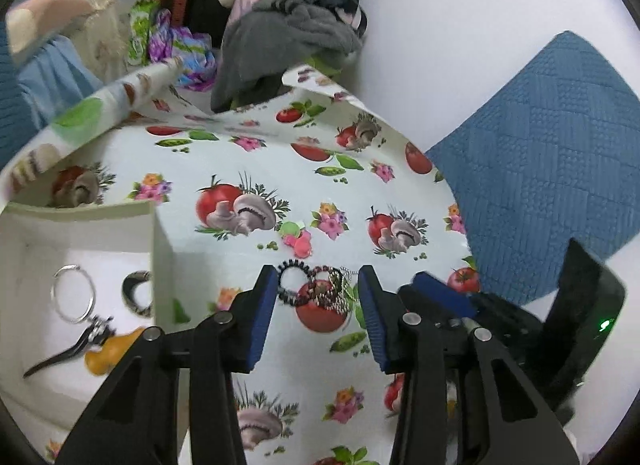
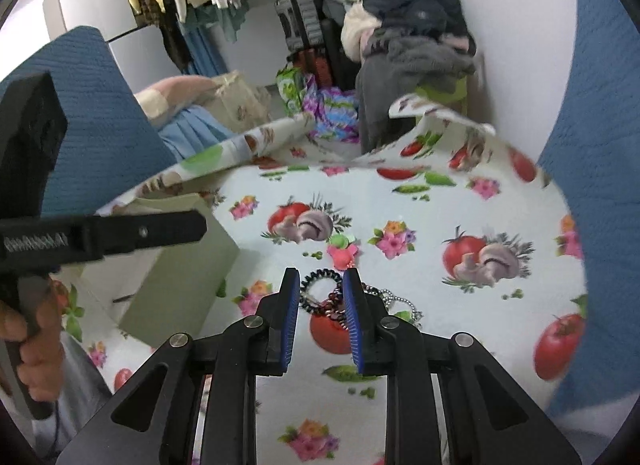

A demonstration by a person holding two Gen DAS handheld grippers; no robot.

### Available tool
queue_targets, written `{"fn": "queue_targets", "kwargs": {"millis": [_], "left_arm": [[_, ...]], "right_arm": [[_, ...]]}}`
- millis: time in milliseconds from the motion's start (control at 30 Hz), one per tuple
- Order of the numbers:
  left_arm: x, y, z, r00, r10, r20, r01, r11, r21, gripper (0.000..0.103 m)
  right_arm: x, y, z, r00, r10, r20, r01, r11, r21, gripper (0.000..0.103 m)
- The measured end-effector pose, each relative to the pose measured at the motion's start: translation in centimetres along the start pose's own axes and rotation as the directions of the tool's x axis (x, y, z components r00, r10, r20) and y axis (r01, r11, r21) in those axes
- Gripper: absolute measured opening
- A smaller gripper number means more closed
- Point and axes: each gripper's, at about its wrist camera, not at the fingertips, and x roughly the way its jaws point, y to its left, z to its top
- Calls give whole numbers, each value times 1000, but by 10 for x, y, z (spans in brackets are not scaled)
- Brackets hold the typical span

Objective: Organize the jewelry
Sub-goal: 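Move both tools back to the pile, left tool toward the black beaded bracelet, then grasp the pink hat-shaped ornament with the right tool while the left tool grasps the green bead charm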

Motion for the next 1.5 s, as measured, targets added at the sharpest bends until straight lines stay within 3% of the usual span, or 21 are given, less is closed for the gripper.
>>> {"fn": "queue_targets", "kwargs": {"millis": [333,467,600,733,1067,1200,1500], "left_arm": [[79,17,45,986,-2,-167,-4,999,-34,41],[100,27,47,978,25,-209,-34,999,-39,41],[115,38,48,970,-1,-243,-20,997,-81,41],[123,43,50,968,-1,-253,-23,996,-91,41],[139,44,52,961,-21,-275,-8,995,-102,41],[143,43,51,962,-6,-273,-21,995,-95,41],[158,33,47,958,17,-285,-31,999,-45,41]], "right_arm": [[84,-19,8,989,93,-116,-99,994,-45,23],[114,-15,8,983,79,-163,-93,992,-82,28],[131,-18,6,981,52,-185,-70,994,-89,28],[139,-21,3,983,10,-185,-31,994,-109,28],[149,-24,6,985,21,-169,-40,993,-110,28],[148,-23,5,987,-1,-161,-20,991,-131,22],[131,-39,5,982,-53,-182,43,997,-60,22]]}}
